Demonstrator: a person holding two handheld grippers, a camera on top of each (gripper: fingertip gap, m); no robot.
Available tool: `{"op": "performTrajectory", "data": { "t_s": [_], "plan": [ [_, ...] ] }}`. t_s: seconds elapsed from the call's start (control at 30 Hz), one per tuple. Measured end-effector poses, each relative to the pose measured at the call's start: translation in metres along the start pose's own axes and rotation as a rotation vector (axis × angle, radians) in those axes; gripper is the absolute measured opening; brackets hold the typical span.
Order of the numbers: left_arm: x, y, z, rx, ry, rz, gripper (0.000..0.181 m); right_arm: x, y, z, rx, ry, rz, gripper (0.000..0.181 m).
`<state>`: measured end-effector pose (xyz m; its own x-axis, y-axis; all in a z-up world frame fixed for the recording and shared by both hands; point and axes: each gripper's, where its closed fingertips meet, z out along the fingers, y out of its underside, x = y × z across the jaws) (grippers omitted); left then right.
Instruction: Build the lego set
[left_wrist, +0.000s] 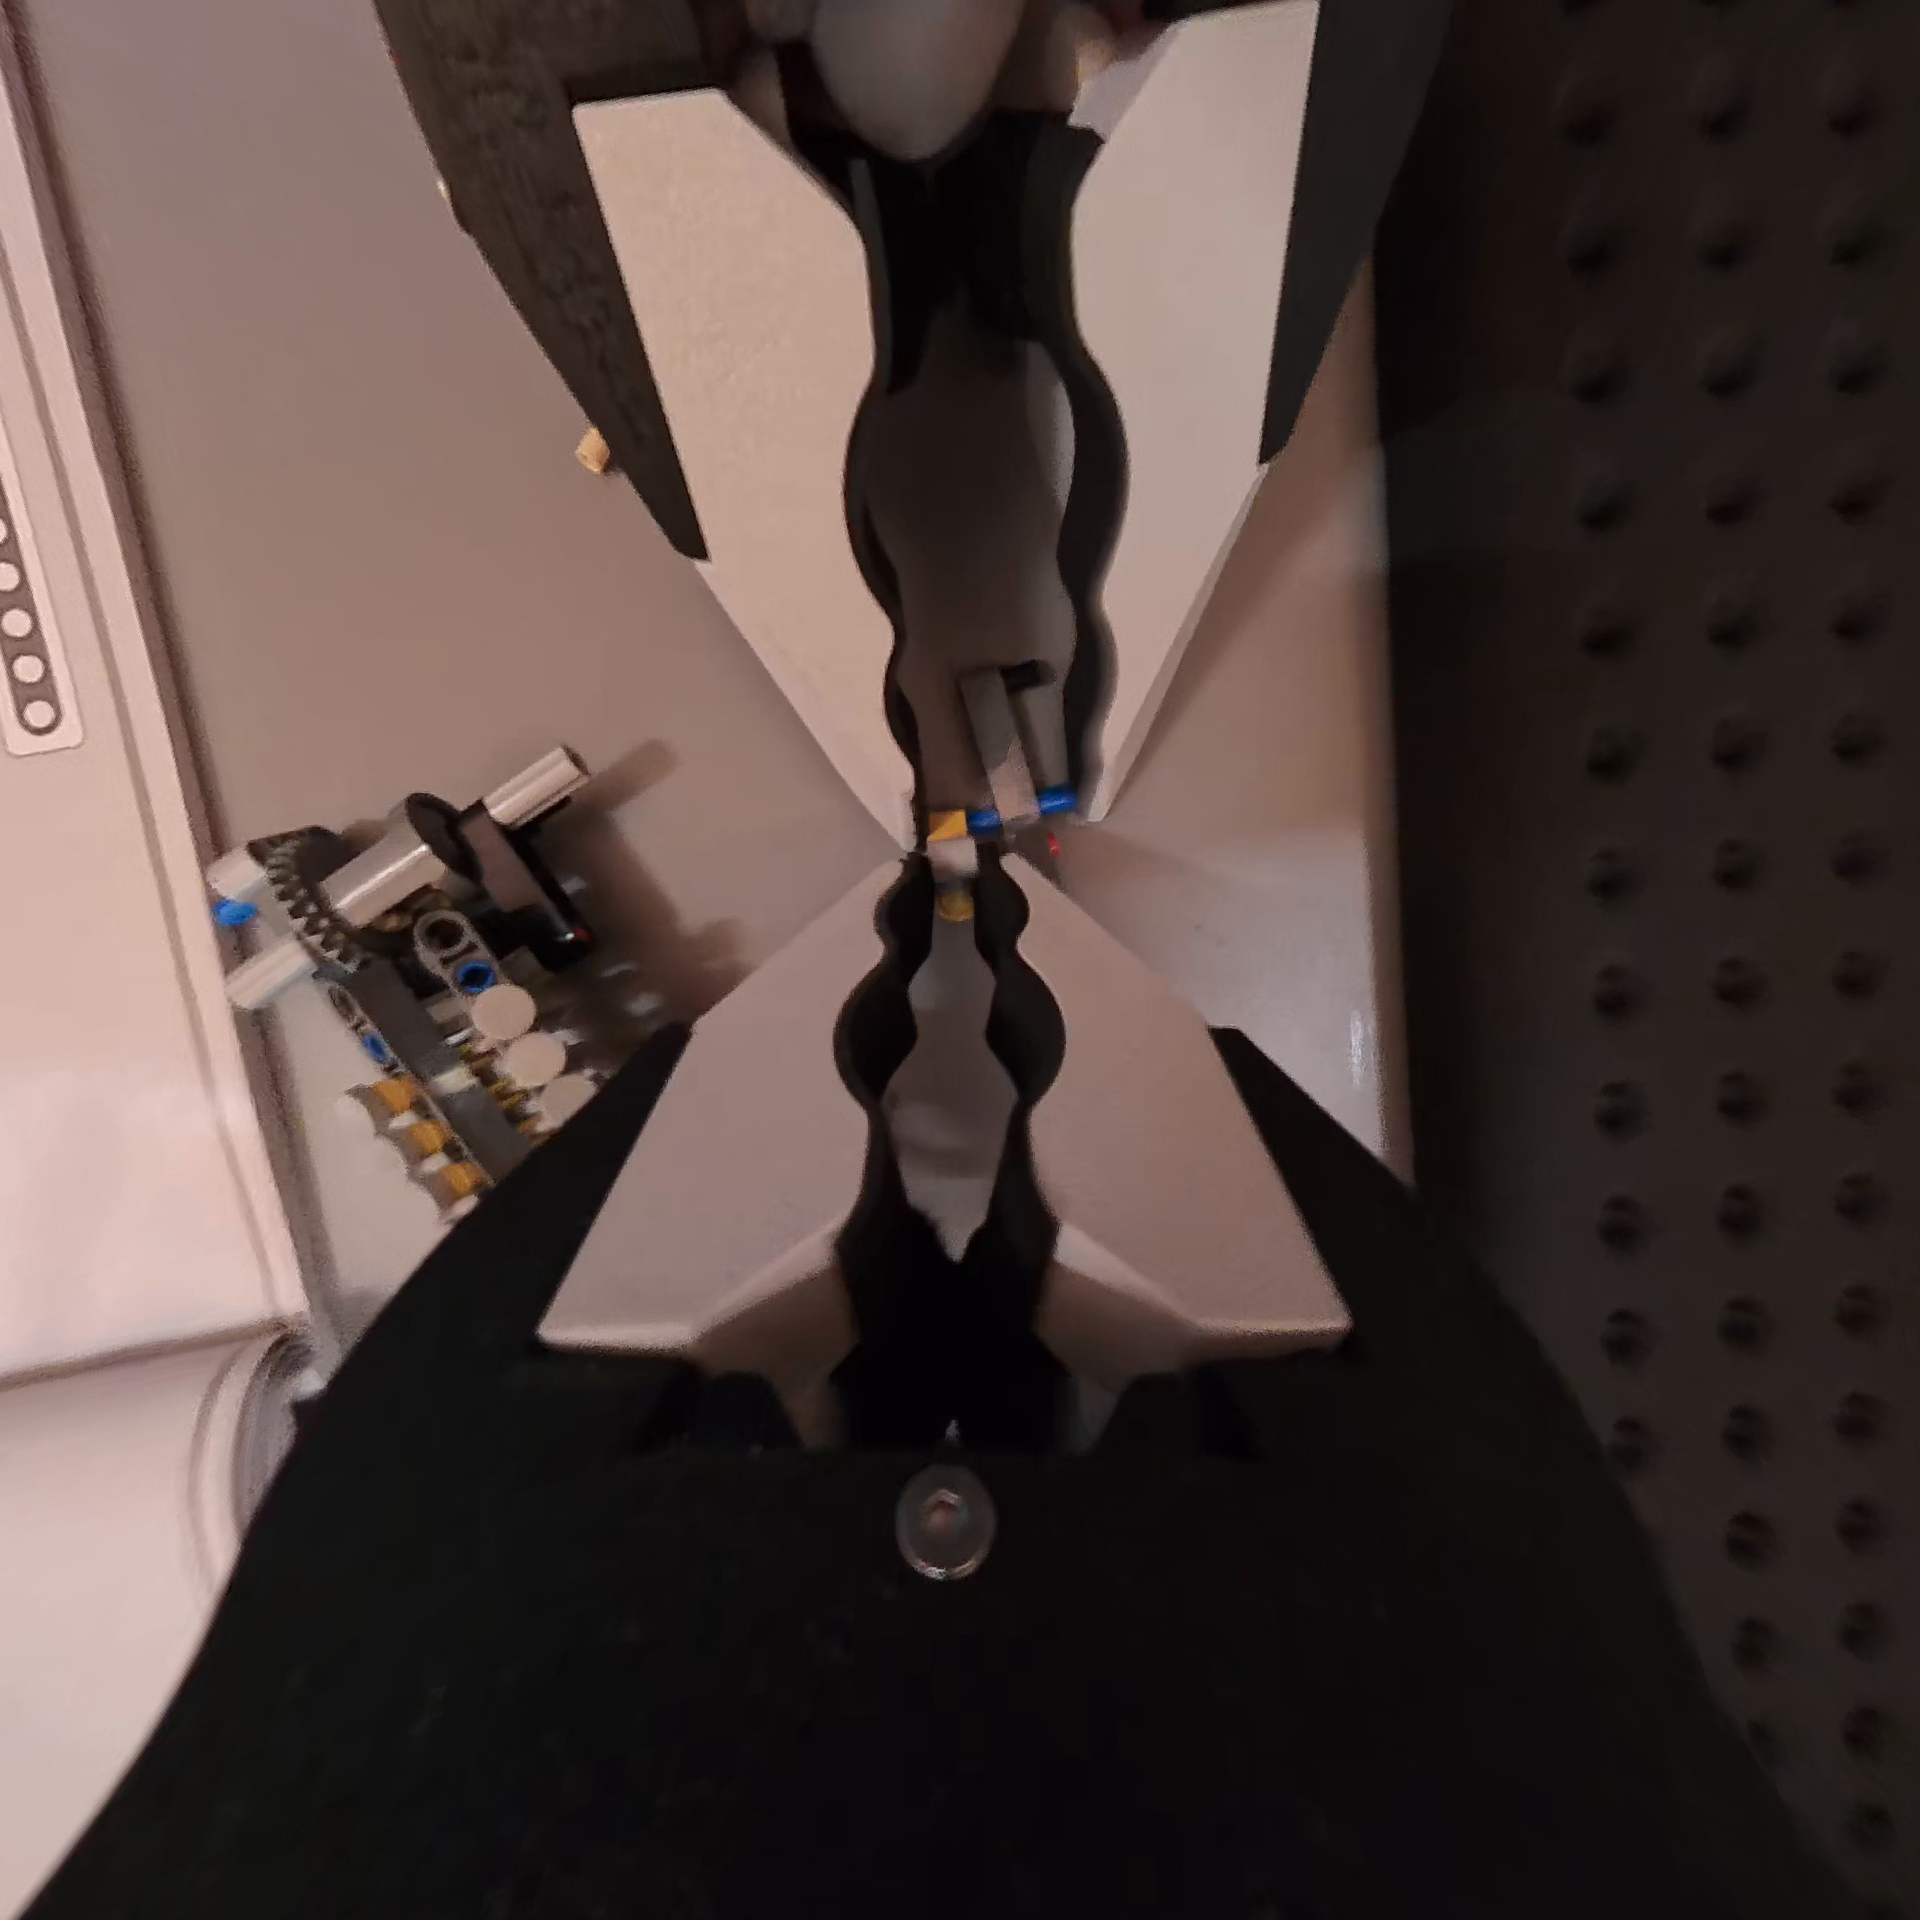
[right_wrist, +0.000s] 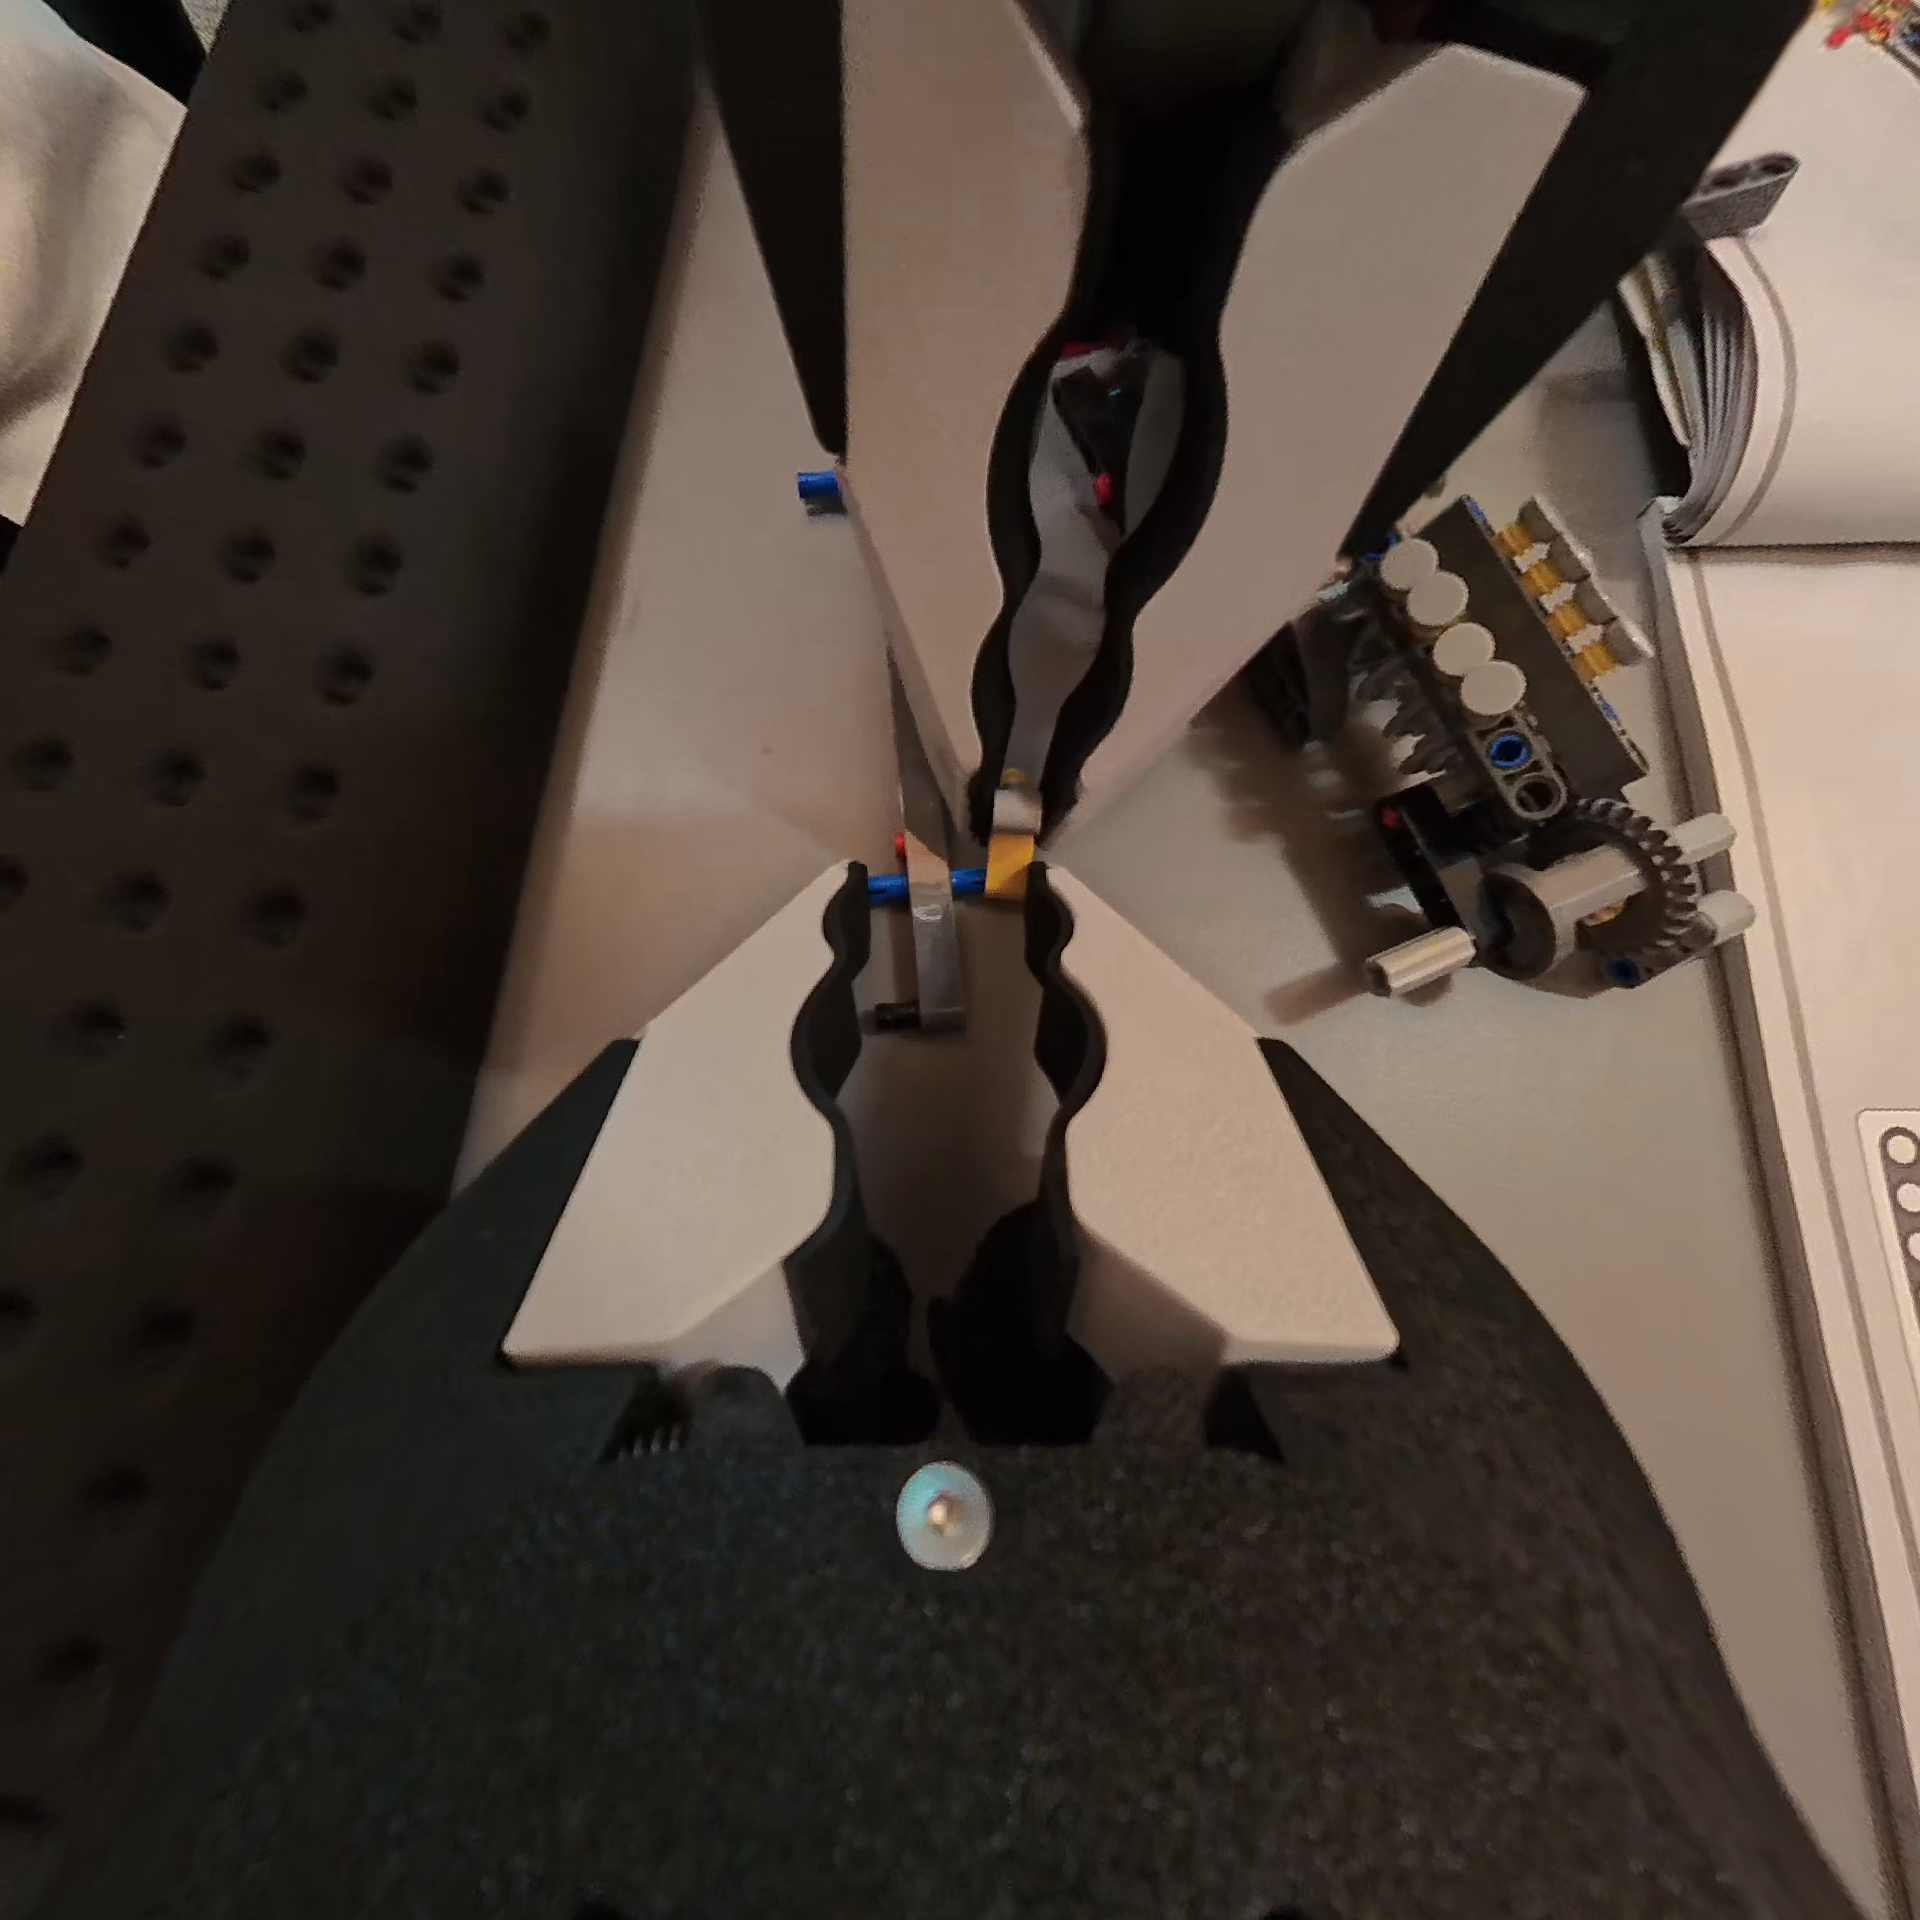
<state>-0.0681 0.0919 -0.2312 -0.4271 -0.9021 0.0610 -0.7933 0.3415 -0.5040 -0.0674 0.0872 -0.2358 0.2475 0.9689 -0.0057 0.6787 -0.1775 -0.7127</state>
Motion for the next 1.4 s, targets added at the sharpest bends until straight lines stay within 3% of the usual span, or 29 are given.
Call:
{"op": "performTrajectory", "data": {
  "t_s": [0.03, 0.4, 0.57, 0.8, 0.9, 1.13, 1.23, 1.4],
  "plan": [
    [0.002, -0.002, 0.0, 0.011, 0.016, -0.016, 0.007, 0.0, 0.0, 0.0, 0.01, -0.004, -0.001, 0.022],
    [0.003, -0.002, 0.0, 0.034, 0.006, -0.004, 0.007, 0.001, -0.002, 0.001, 0.021, 0.002, 0.006, 0.023],
    [0.002, 0.007, -0.014, 0.094, -0.04, -0.052, 0.021, -0.001, 0.0, 0.0, 0.011, 0.005, 0.003, 0.023],
    [0.009, 0.022, -0.029, 0.218, -0.084, -0.141, 0.023, 0.006, -0.014, -0.026, 0.091, 0.035, 0.054, 0.025],
    [0.006, 0.013, -0.047, 0.331, -0.1, -0.157, 0.023, 0.022, -0.023, -0.051, 0.164, 0.127, 0.147, 0.025],
    [-0.05, -0.009, -0.112, 0.685, -0.293, -0.31, 0.022, 0.059, -0.027, -0.113, 0.362, 0.613, 0.548, 0.025],
    [-0.066, -0.008, -0.122, 0.819, -0.358, -0.407, 0.022, 0.06, -0.016, -0.121, 0.451, 0.803, 0.713, 0.025],
    [-0.066, 0.007, -0.132, 0.822, -0.475, -0.418, 0.022, 0.058, 0.005, -0.111, 0.518, 0.979, 0.81, 0.025]
  ]
}}
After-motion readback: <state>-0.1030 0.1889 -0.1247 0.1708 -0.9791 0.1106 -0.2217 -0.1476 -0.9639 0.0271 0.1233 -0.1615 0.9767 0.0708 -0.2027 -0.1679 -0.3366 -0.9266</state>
